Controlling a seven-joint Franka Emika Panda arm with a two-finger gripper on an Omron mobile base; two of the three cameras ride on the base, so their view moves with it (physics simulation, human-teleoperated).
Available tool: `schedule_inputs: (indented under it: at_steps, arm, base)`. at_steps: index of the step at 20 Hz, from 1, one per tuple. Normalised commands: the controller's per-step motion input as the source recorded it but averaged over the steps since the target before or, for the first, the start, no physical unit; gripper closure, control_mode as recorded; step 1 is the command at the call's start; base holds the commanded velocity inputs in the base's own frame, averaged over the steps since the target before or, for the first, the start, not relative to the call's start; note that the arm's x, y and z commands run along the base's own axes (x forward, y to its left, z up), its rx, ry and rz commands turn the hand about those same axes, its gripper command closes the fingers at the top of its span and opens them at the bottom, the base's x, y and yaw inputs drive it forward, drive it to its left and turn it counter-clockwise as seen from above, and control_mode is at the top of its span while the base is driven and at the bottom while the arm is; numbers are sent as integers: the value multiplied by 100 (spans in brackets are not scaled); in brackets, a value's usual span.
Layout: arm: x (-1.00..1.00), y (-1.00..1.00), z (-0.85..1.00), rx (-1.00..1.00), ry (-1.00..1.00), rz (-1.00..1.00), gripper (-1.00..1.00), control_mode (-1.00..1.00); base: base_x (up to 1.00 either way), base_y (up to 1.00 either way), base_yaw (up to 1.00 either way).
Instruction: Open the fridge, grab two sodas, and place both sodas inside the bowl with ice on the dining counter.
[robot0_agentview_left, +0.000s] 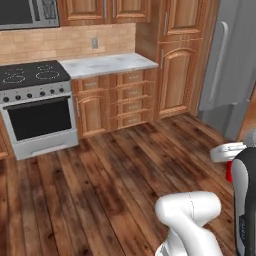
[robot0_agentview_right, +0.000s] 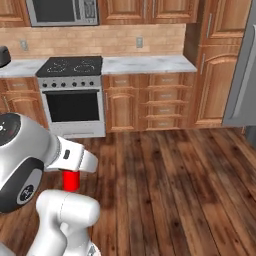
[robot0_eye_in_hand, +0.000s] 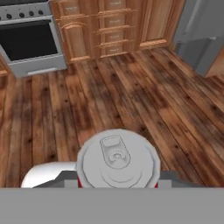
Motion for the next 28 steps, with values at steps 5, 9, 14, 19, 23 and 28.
schedule_inputs:
  at_steps: [5, 9, 14, 19, 23, 28]
  arm:
    - [0, 0, 0, 0, 0, 0, 100, 100]
    - [0, 0, 0, 0, 0, 0, 100, 100]
    - [0, 0, 0, 0, 0, 0, 100, 100]
    - [0, 0, 0, 0, 0, 0, 100, 100]
    - [0, 0, 0, 0, 0, 0, 100, 100]
    - [0, 0, 0, 0, 0, 0, 100, 100]
  base:
    - [-81, 99, 4]
    - [-78, 100, 1]
    - [-83, 100, 2]
    - [-95, 100, 4]
    - [-100, 100, 5]
    - [-100, 100, 5]
